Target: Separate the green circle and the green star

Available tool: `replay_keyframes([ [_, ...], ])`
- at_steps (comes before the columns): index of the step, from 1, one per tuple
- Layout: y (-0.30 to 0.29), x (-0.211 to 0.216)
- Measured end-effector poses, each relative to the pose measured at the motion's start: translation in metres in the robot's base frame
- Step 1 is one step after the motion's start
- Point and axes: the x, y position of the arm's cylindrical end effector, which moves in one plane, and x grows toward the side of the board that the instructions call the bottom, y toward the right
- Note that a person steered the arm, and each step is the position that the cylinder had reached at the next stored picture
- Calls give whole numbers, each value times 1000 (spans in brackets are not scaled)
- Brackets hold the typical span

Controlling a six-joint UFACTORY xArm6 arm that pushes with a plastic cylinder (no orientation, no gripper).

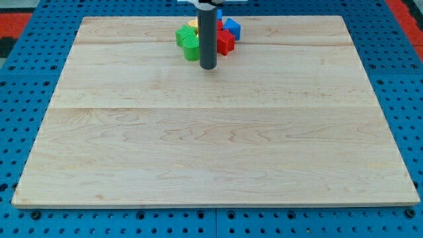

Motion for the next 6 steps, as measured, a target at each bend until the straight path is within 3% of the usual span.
replay_keyframes([
  [2,-108,-15],
  [4,-12,-41],
  [6,19,-37],
])
